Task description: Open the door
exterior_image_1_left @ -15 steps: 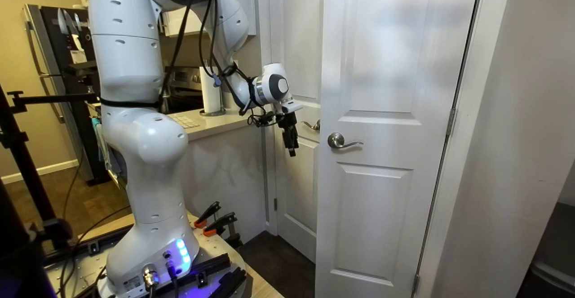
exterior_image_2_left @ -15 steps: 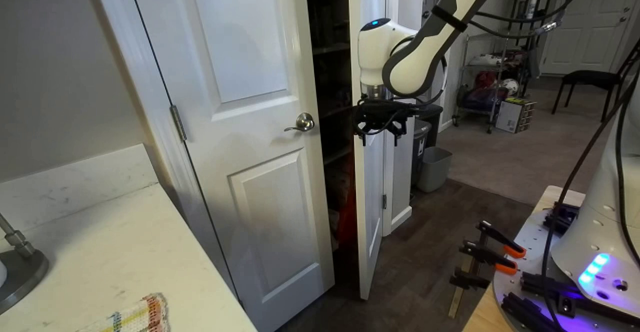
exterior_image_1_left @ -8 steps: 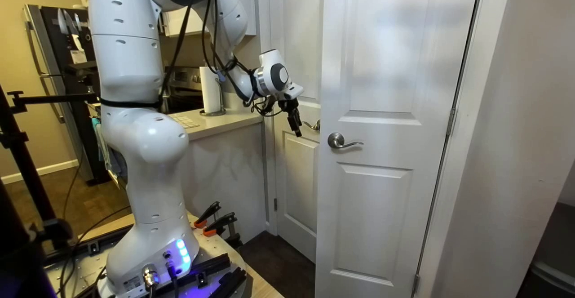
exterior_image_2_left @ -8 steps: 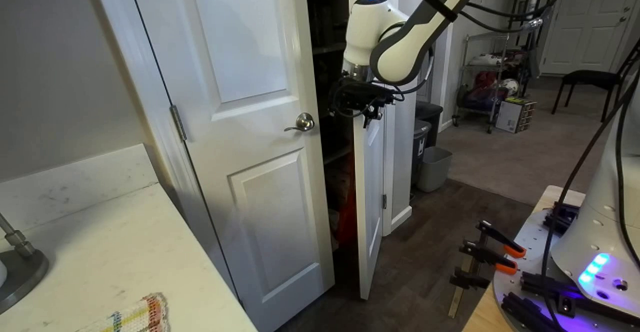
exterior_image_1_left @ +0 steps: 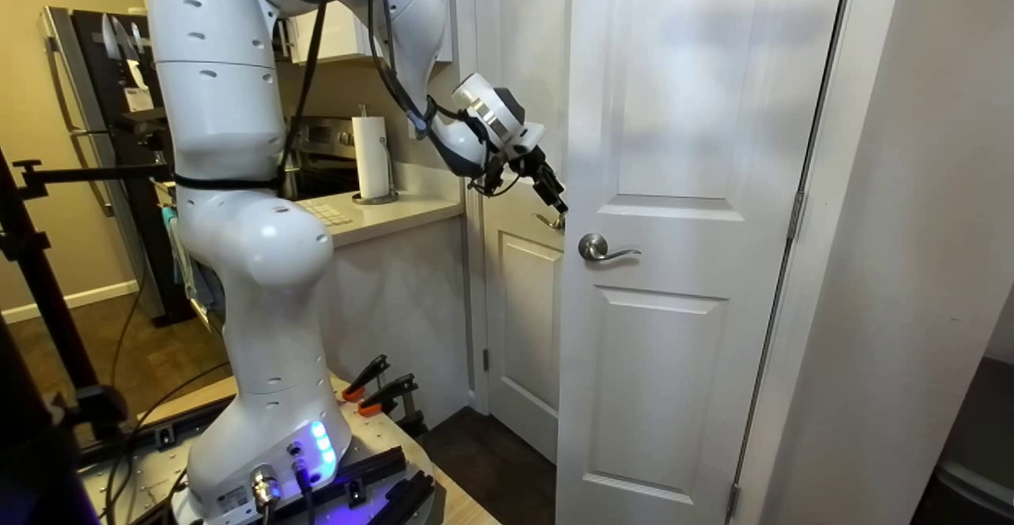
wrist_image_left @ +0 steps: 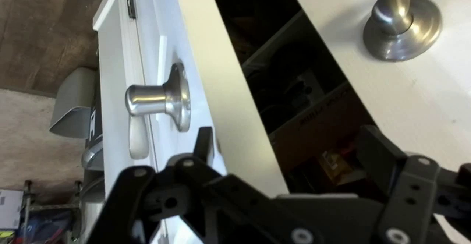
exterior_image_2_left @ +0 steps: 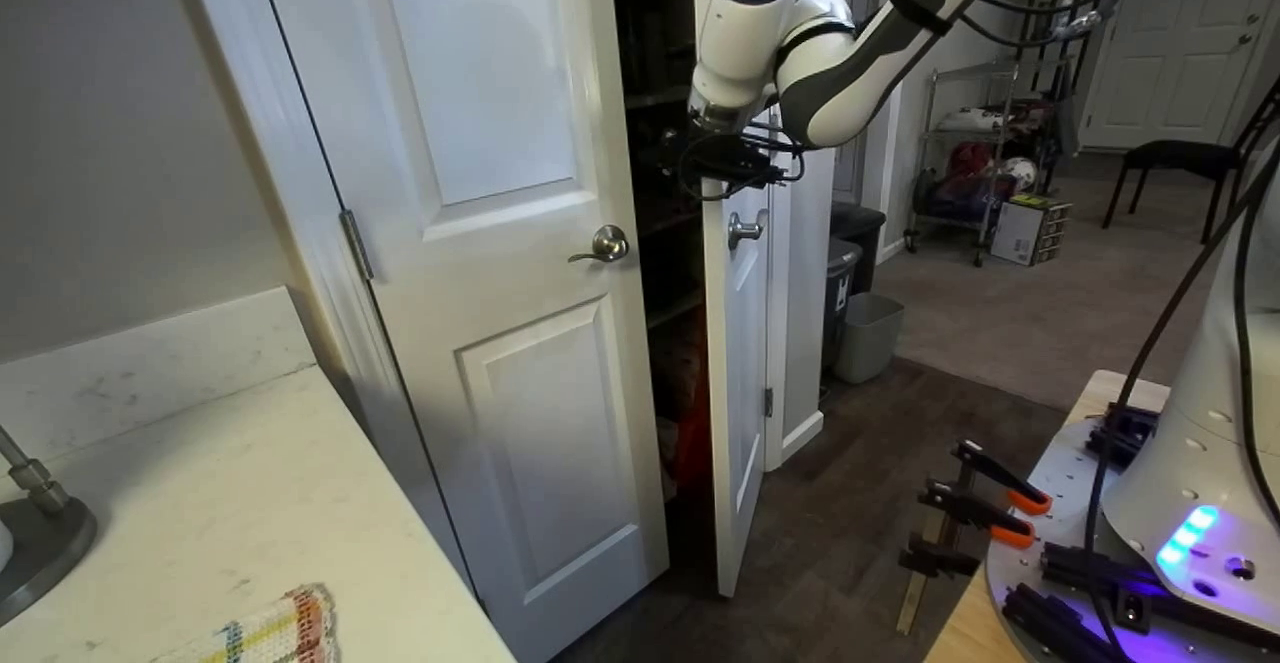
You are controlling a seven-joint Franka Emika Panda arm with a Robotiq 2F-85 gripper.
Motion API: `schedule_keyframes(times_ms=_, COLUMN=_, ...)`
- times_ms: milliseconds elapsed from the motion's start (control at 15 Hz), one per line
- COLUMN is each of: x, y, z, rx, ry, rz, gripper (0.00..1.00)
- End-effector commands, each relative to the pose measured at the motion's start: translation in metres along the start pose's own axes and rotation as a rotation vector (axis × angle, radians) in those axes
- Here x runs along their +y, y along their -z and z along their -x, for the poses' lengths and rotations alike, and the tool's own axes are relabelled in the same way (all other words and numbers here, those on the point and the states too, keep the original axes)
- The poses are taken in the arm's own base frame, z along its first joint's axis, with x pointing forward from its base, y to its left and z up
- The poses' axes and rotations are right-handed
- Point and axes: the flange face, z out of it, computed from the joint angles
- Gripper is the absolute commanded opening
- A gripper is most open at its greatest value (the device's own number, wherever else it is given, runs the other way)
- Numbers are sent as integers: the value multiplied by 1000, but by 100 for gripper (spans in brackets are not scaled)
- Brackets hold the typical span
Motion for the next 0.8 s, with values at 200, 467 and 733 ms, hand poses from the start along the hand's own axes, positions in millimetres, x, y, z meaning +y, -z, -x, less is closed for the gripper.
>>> schedule_keyframes(times_ms=200, x=25, y=-3, z=-21, rx=134, ry=-20, rz=178, gripper=100)
schedule_keyframes(times_ms=467, x=38, y=-8, z=-15, rx=110, ry=-33, rz=270, gripper=100)
schedule_keyframes(times_ms=733, x=52, y=-4, z=-24, rx=174, ry=-77, rz=398, gripper=100)
